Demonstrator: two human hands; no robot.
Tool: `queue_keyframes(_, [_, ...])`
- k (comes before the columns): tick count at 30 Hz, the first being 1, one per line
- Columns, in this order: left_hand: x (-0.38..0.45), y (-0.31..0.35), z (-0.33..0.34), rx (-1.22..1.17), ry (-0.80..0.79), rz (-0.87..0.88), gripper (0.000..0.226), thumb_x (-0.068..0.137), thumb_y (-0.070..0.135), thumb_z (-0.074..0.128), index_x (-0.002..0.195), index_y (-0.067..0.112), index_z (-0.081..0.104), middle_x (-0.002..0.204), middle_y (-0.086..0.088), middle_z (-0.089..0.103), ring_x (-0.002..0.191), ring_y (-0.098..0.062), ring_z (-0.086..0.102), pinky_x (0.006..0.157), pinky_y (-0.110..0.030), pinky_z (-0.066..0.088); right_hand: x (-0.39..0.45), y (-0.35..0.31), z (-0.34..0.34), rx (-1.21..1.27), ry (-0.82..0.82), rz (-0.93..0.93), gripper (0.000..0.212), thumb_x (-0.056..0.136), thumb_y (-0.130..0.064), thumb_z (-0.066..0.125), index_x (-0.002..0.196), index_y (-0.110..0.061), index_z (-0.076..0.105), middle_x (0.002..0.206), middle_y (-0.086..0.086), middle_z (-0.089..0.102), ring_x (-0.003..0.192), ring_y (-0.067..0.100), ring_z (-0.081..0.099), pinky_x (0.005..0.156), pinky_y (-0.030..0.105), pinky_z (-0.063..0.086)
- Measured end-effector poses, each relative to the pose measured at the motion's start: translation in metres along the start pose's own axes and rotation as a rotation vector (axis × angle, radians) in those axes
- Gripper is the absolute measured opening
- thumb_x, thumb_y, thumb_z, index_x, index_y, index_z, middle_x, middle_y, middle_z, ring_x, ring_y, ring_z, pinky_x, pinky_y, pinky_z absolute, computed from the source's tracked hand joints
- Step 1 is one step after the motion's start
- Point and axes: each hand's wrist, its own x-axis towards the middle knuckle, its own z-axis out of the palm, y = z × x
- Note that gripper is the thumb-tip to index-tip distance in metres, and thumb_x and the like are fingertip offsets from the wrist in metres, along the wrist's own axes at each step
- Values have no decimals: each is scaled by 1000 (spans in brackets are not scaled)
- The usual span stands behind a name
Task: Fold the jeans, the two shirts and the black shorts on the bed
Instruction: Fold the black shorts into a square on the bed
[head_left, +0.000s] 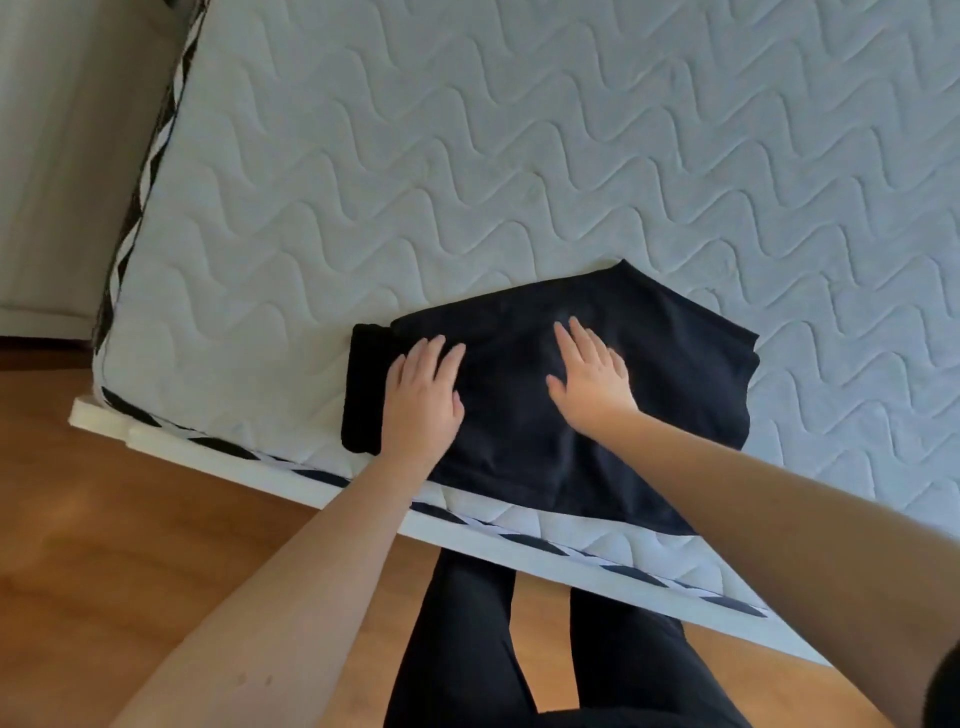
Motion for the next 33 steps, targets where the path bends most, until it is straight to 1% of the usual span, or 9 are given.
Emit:
queue_keyframes(4, [-10, 24, 30, 238, -474, 113, 83, 94, 39, 57, 157, 27, 6, 165, -9, -2, 151, -29, 8, 118, -48, 22, -8, 13, 17, -156, -226, 26, 66, 102, -32, 36, 157, -25, 0, 164, -4, -13, 151, 24, 3, 122, 46, 8])
queue_keyframes(6, [-4, 28, 32, 349, -540, 92, 85, 95, 40, 55, 157, 26, -2, 164, -11, -7, 151, -30, 5, 116, -48, 25, -11, 29, 14, -174, -223, 55, 65, 102, -30, 35, 157, -27, 0, 163, -4, -13, 150, 23, 2, 122, 45, 6])
queue_keyframes(10, [25, 61, 14, 388, -474, 85, 49, 95, 43, 47, 137, 18, 44, 144, -14, 39, 128, -31, 41, 101, -42, 36, -29, 81, -3, -77, -226, 205, 63, 101, -34, 36, 157, -25, 8, 165, -2, 1, 150, 22, 6, 122, 44, 6])
queue_keyframes(12, [39, 79, 13, 383, -421, 118, 38, 97, 41, 45, 125, 16, 53, 128, -10, 50, 116, -27, 49, 94, -39, 39, -38, 108, -10, -45, -181, 222, 61, 101, -37, 39, 156, -24, 17, 164, -1, 10, 150, 22, 11, 122, 44, 9])
queue_keyframes(16, [61, 119, 25, 248, -311, 267, 29, 99, 32, 46, 123, 18, 54, 119, -2, 54, 107, -22, 54, 88, -35, 44, -40, 149, -28, 247, 86, 384, 55, 98, -34, 47, 149, -21, 33, 155, 5, 30, 140, 28, 32, 115, 45, 27])
queue_keyframes(21, [93, 178, 41, 50, -207, 413, 37, 99, 25, 53, 135, 16, 51, 134, -2, 52, 119, -22, 52, 94, -36, 43, -30, 195, -48, 667, 209, 641, 60, 98, -34, 52, 151, -21, 27, 148, 10, 40, 124, 33, 51, 93, 42, 50])
queue_keyframes(25, [122, 208, 45, 20, -146, 349, 42, 99, 17, 52, 140, 15, 49, 140, -6, 49, 128, -25, 47, 100, -40, 40, -19, 221, -46, 845, 169, 700, 56, 96, -36, 58, 145, -20, 37, 128, 4, 61, 90, 20, 59, 60, 25, 41])
queue_keyframes(29, [156, 220, 43, 137, -149, 399, 44, 94, 7, 54, 137, 20, 54, 136, -7, 51, 128, -28, 44, 107, -41, 30, -9, 227, -43, 905, 206, 618, 46, 92, -38, 62, 134, -23, 49, 111, -5, 64, 90, 17, 63, 74, 32, 52])
queue_keyframes(33, [190, 227, 38, 309, -310, 382, 30, 96, 37, 57, 125, 28, 58, 125, 4, 58, 120, -22, 47, 104, -38, 24, 1, 228, -42, 999, 310, 620, 35, 93, -33, 63, 126, -26, 56, 105, -6, 63, 89, 15, 63, 78, 33, 54])
